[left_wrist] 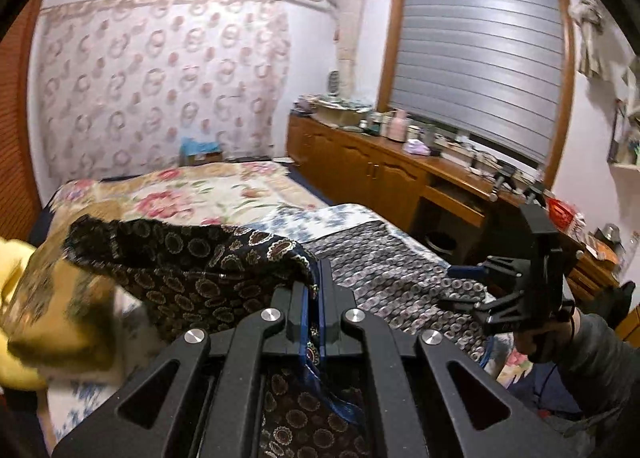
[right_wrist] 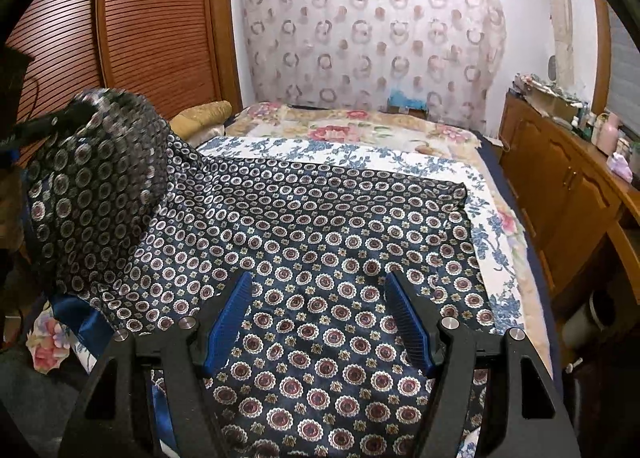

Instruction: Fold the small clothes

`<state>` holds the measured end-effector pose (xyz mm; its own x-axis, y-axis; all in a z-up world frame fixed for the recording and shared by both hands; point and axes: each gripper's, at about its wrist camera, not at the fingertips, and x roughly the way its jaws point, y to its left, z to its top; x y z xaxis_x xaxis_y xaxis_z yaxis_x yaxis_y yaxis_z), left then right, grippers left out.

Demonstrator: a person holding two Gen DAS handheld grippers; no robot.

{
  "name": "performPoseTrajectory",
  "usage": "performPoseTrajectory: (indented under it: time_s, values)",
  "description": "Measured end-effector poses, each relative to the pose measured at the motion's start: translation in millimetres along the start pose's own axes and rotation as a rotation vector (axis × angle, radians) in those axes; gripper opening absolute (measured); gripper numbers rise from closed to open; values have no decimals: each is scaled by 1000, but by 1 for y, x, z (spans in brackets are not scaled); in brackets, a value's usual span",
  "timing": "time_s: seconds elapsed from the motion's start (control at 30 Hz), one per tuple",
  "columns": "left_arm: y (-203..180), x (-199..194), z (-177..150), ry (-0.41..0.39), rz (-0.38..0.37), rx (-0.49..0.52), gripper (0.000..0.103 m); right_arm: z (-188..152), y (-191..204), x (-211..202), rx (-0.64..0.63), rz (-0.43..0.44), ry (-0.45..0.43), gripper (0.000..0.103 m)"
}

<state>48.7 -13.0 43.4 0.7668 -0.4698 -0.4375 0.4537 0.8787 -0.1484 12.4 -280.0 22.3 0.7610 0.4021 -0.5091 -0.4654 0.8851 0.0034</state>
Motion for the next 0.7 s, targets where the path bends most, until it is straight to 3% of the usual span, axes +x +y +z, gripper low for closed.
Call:
performPoseTrajectory:
  time_s: [0.27, 0.4, 0.6, 0.7]
  values:
    - [-36, 26, 20, 29, -76, 72, 4, -11, -15, -17, 33, -16, -10, 71]
    - [-39, 36, 13, 61, -78, 83, 5, -16, -19, -23, 51, -13, -6, 71]
    - [-36, 42, 7, 79, -59, 71, 35, -16, -17, -19, 53, -5, 11, 71]
    - [-31, 40, 4, 80, -55, 58, 41, -12, -16, -15, 54, 5, 13, 71]
